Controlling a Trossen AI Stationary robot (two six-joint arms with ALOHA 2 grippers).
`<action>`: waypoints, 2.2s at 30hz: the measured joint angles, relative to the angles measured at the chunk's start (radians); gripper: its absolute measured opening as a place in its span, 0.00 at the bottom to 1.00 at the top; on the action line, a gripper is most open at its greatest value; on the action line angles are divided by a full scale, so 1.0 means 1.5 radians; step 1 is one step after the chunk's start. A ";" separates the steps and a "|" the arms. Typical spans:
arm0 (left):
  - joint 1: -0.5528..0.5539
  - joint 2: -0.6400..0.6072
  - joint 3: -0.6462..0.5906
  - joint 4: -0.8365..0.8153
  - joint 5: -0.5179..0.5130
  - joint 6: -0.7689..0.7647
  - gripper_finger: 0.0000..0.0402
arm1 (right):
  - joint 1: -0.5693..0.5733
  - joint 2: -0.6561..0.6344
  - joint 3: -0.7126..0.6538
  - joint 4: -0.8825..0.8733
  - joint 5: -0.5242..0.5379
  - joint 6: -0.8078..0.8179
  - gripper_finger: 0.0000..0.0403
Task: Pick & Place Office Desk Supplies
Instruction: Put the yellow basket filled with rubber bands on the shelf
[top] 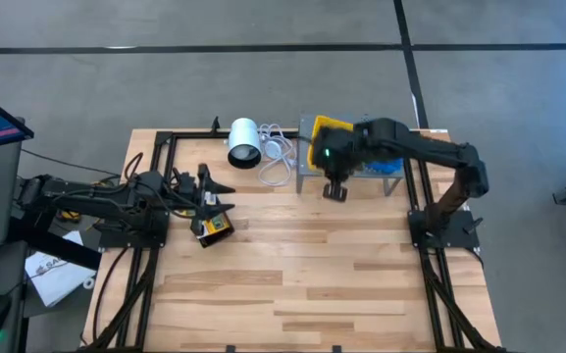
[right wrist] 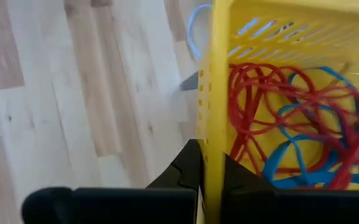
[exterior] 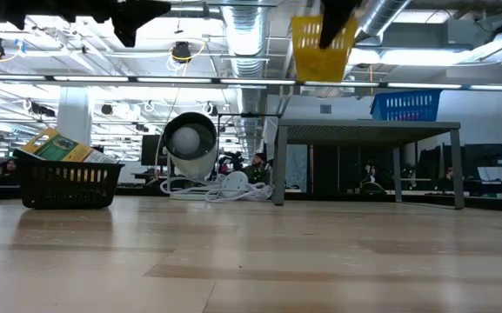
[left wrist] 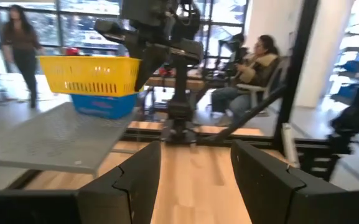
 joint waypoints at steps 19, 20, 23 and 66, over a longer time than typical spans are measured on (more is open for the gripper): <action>0.029 0.000 0.000 -0.033 -0.063 0.017 0.48 | -0.257 0.001 -0.139 0.109 -0.178 -0.199 0.00; 0.033 0.000 0.000 -0.035 -0.063 0.017 0.48 | -0.262 0.001 -0.145 0.109 -0.179 -0.205 0.00; 0.046 0.000 0.000 -0.035 -0.063 0.016 0.48 | -0.278 0.001 -0.168 0.110 -0.182 -0.213 0.00; 0.056 0.000 0.000 -0.011 -0.063 0.010 0.48 | -0.280 -0.065 -0.308 0.137 -0.221 -0.161 0.00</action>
